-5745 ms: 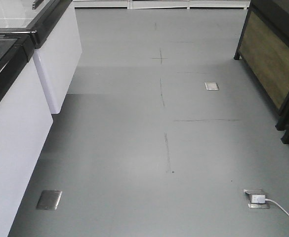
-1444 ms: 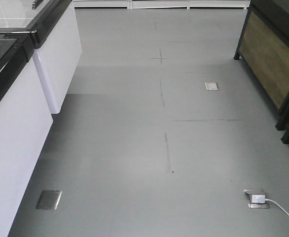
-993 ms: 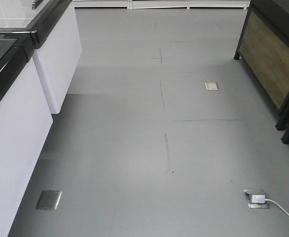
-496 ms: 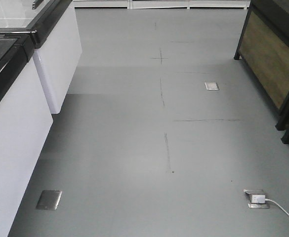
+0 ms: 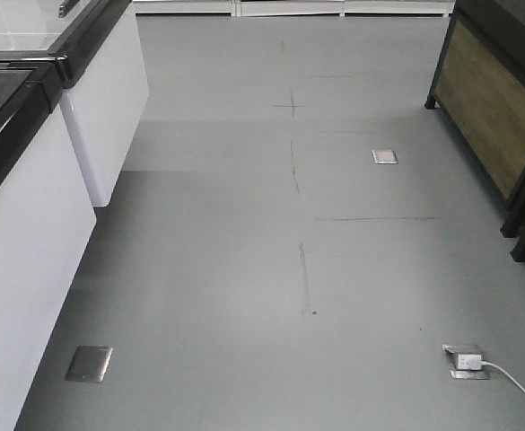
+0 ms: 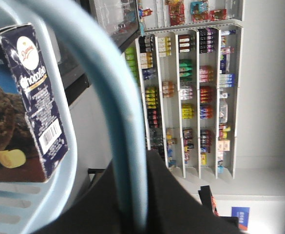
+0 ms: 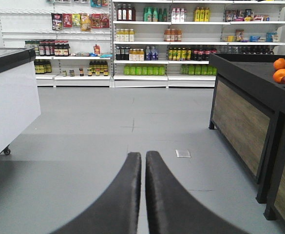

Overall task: Left arm holds basket, right arm returns cookies
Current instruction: 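Lift the basket with the left gripper and bring it in front of the robot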

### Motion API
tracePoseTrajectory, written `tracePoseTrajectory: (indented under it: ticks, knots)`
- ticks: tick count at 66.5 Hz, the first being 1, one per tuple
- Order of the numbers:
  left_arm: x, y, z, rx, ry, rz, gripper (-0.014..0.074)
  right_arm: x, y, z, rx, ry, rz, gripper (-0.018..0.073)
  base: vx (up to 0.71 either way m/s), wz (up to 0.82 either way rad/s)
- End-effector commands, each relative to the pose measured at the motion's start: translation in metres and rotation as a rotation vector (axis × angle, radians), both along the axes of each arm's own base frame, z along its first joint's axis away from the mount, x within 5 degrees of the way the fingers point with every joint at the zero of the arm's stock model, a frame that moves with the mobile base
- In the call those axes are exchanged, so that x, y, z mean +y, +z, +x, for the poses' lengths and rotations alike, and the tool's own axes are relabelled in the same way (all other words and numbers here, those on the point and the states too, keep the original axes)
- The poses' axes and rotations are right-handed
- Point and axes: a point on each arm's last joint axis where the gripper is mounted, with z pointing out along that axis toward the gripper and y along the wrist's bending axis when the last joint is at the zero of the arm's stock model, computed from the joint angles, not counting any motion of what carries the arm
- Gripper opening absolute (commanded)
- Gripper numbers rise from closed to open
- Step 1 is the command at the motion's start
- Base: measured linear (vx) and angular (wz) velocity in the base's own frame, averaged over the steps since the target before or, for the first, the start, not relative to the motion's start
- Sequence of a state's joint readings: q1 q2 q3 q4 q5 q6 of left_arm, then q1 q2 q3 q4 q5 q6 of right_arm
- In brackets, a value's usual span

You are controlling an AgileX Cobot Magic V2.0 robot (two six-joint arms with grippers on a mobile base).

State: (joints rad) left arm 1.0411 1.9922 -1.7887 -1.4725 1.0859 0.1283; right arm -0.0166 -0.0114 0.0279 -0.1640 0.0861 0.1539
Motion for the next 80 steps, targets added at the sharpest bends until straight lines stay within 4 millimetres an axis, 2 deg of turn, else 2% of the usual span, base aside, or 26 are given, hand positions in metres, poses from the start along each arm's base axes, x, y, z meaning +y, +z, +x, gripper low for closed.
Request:
tracePoseTrajectory:
  ticks: [1,6,20,29,38,46,51,59,60,62,80]
  knots:
    - [-0.012,0.047,-0.007,-0.188,0.005,0.039,-0.0007,0.001,0.001,0.000,-0.066,0.008,-0.012,-0.0006,0.00,0.00]
    - [-0.016,0.060,-0.005,-0.317,-0.005,0.010,-0.0007,0.001,0.001,0.000,-0.066,0.008,-0.012,-0.0006,0.00,0.00]
    - [-0.044,0.089,0.014,-0.373,-0.111,0.077,-0.0004,0.001,0.001,0.000,-0.066,0.008,-0.012,-0.0006,0.00,0.00]
    - [-0.084,0.104,0.038,-0.407,-0.228,0.117,-0.0003,0.001,0.001,0.000,-0.066,0.008,-0.012,-0.0006,0.00,0.00]
    - [-0.124,0.107,0.061,-0.421,-0.353,0.107,-0.0003,0.001,0.001,0.000,-0.067,0.008,-0.012,-0.0006,0.00,0.00]
    - [-0.174,0.115,0.078,-0.455,-0.490,0.146,-0.0003,0.001,0.001,0.000,-0.066,0.008,-0.012,-0.0006,0.00,0.00]
    - [-0.201,0.119,0.081,-0.474,-0.551,0.167,-0.0003,0.001,0.001,0.000,-0.066,0.008,-0.012,-0.0006,0.00,0.00]
    - [-0.238,0.113,0.080,-0.465,-0.596,0.161,-0.0003,0.001,0.001,0.000,-0.066,0.008,-0.012,-0.0006,0.00,0.00]
    - [-0.243,0.106,0.082,-0.445,-0.599,0.143,-0.0003,0.001,0.001,0.000,-0.066,0.008,-0.012,-0.0006,0.00,0.00]
    - [-0.247,0.102,0.081,-0.434,-0.596,0.139,-0.0003,0.001,0.001,0.000,-0.066,0.008,-0.012,-0.0006,0.00,0.00]
    - [-0.337,0.055,0.065,-0.376,-0.792,0.149,-0.0003,0.001,0.001,0.000,-0.066,0.008,-0.012,-0.0006,0.00,0.00]
